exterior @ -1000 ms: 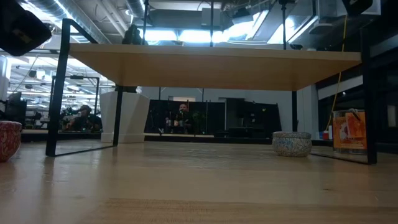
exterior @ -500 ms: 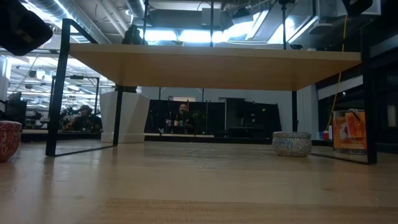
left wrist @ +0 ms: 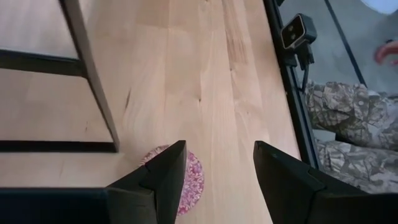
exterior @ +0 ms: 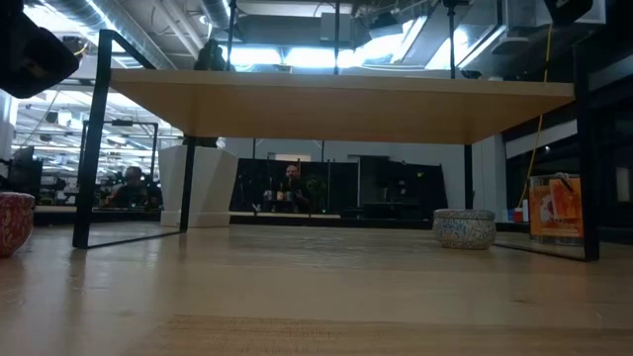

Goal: Pick & Place candle stick holders
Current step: Put the red scented candle on the shelf

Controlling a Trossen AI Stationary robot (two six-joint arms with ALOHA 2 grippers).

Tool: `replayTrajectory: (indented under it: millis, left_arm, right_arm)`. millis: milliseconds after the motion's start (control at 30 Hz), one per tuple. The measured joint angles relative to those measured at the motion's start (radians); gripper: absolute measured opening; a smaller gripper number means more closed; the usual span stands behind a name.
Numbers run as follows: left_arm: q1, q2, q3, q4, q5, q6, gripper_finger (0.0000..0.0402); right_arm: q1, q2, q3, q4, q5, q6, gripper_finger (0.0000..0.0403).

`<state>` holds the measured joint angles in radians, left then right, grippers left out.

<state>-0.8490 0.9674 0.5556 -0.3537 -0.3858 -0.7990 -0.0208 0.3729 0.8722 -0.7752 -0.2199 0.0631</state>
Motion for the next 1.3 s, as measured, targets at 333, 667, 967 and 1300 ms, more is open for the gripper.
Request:
replayTrajectory:
  millis: [333,667,967,1300]
  left_arm:
    - [0.0,0.049,0.0,0.081,0.117,0.068,0.0185]
    - [0.001,0.155,0.0,0.071,0.15,0.034,0.0194]
    - [0.006,0.211,0.0,0.082,0.103,0.008,0.0267]
    - [0.007,0.215,0.0,0.065,-0.027,0.017,0.0329]
  right_arm:
    - [0.0,0.0,0.0,0.0,0.003,0.0,0.0053]
    - [0.0,0.0,0.0,0.0,0.003,0.0,0.0053]
    - [0.0,0.0,0.0,0.0,0.002,0.0,0.0053]
    - [0.0,0.0,0.0,0.0,0.002,0.0,0.0053]
